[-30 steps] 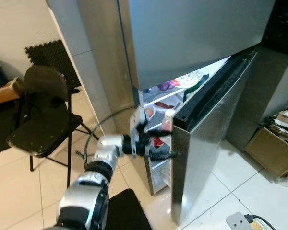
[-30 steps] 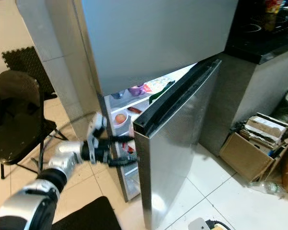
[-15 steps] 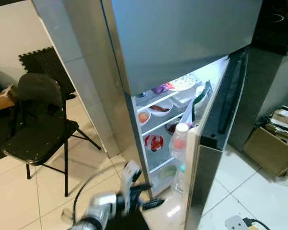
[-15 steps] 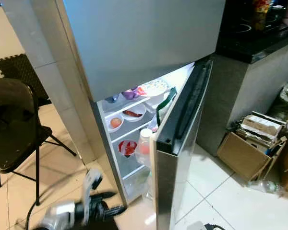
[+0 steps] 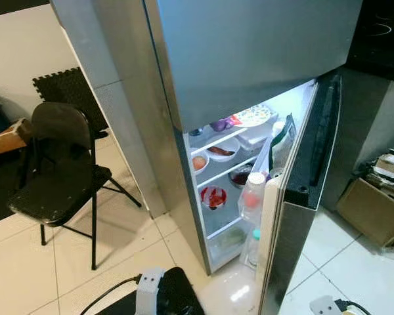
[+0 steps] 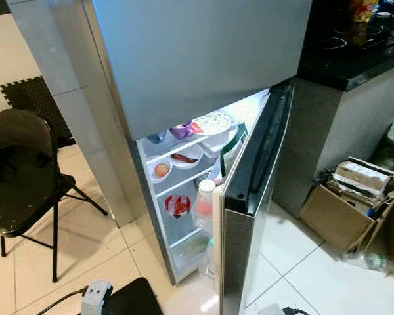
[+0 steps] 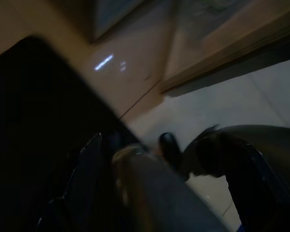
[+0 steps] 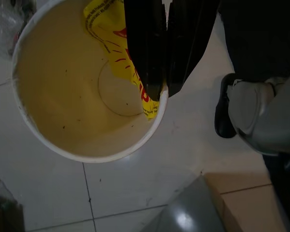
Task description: Restocking fridge
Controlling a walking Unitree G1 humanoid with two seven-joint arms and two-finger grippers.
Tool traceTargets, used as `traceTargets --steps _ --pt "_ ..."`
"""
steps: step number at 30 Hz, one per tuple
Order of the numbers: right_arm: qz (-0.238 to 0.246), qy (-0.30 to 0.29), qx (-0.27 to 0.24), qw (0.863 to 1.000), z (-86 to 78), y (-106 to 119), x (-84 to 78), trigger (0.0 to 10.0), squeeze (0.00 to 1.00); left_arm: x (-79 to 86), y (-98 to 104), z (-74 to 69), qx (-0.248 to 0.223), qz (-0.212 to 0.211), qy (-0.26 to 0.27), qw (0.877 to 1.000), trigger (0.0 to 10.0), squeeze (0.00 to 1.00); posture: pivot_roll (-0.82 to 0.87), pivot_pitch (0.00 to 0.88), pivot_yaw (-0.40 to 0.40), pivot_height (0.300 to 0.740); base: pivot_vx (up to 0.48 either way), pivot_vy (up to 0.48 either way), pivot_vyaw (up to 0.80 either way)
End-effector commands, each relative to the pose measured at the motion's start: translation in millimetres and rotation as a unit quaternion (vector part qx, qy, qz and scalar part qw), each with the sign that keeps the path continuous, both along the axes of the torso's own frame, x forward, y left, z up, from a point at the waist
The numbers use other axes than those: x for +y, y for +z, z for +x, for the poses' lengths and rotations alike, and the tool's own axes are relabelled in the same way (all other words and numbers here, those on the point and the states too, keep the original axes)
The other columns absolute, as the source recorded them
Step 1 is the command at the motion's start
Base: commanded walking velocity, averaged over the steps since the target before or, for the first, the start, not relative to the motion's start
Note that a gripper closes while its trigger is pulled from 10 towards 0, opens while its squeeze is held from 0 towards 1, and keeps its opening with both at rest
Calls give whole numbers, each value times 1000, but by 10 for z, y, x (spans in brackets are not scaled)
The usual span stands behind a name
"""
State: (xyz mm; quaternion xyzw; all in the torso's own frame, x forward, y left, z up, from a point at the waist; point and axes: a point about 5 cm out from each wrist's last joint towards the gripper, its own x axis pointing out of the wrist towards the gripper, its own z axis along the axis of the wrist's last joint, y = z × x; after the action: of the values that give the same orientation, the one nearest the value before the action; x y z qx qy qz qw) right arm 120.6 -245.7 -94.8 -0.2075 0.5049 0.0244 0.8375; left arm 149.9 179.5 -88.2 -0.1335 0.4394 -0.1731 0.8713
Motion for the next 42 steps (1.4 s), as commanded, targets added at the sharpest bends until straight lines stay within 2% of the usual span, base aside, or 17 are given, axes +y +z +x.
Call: traceTargets --steps 1,2,5,12,25,36,42 --pt "2 -16 11 1000 -62 -28 16 10000 0 179 -60 -142 42 36 38 998 10000 0 -68 0 66 740 0 0 0" --pt "2 -16 11 1000 -62 -28 16 10000 0 179 -60 -142 42 36 38 998 10000 0 -68 0 66 740 0 0 0" --pt "3 -16 25 1000 -130 -58 46 10000 0 280 -97 -259 62 53 84 993 10000 0 -63 0 60 740 0 0 0" --pt "4 -14 36 999 -157 -72 58 10000 0 314 -124 -317 81 67 115 988 10000 0 -55 0 52 740 -49 0 0" --pt "7 -14 41 999 -141 -75 79 10000 0 215 -146 -317 84 71 109 988 10000 0 -53 0 49 740 -426 0 0" --pt "8 -12 44 999 -151 -79 80 10000 0 197 -145 -299 83 70 113 988 10000 0 -53 0 46 740 -455 0 0" --pt "8 -11 45 999 -152 -77 73 10000 0 191 -135 -270 77 64 118 988 10000 0 -54 0 45 740 0 0 0"
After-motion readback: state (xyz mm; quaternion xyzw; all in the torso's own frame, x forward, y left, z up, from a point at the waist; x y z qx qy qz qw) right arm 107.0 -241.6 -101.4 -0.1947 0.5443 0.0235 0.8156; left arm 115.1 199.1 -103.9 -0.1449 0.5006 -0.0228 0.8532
